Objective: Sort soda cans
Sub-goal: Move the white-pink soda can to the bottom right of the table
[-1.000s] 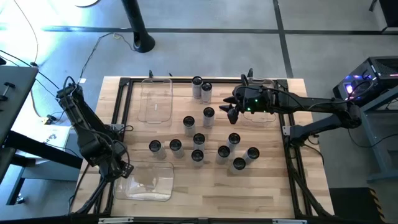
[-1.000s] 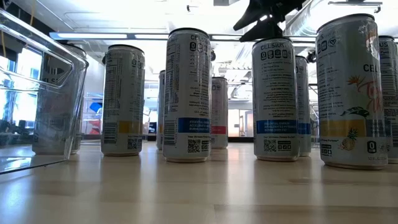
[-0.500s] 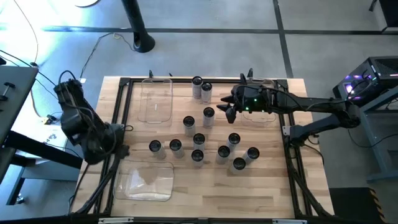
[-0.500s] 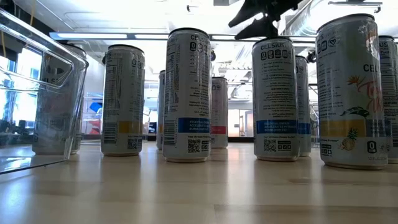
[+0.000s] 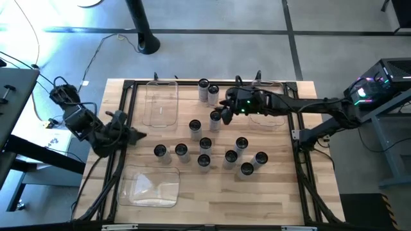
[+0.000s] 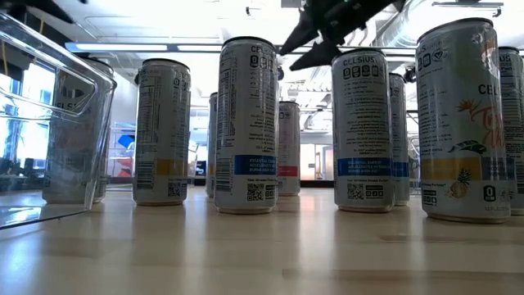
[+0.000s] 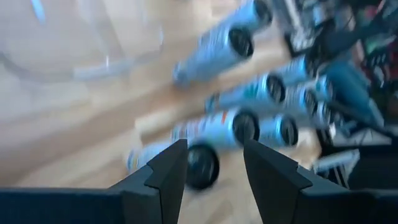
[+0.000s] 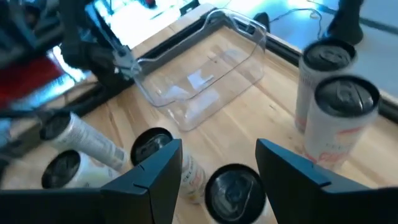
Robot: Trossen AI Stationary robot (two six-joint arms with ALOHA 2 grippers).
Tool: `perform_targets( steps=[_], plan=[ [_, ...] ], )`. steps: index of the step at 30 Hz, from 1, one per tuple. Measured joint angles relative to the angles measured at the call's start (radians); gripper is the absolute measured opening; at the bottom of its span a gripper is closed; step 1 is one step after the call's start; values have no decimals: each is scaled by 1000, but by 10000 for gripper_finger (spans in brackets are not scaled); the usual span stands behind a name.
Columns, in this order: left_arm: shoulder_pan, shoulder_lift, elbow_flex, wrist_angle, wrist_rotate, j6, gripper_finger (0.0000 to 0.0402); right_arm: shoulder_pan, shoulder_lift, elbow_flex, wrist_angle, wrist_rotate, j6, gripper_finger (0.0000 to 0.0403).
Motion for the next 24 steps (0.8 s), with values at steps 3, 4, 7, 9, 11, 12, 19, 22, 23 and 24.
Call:
perform_targets(
  steps=[3,4,7,9,11,12,19,22,23,24],
  plan=[
    [57,0,0,40,-39,82,152,2,36,102,-107,-5,-102,199],
    [74,0,0,56,-42,114,152,2,50,140,-159,-5,-123,200],
    [120,2,0,99,-43,197,152,1,98,241,-338,16,-159,208],
    [146,6,0,123,-47,234,152,3,130,295,-437,26,-176,219],
    [168,12,0,143,-53,268,152,5,156,329,-483,26,-183,231],
    [177,15,0,144,-56,280,152,7,167,339,-487,28,-183,236],
    [218,38,0,143,-50,352,152,35,181,410,-499,183,-218,251],
    [229,39,0,143,-59,387,152,35,181,430,-470,169,-243,252],
    [234,38,0,143,-68,401,152,34,181,432,-442,169,-243,252],
    [239,38,0,143,-77,411,152,33,181,433,-411,169,-240,252]
  ],
)
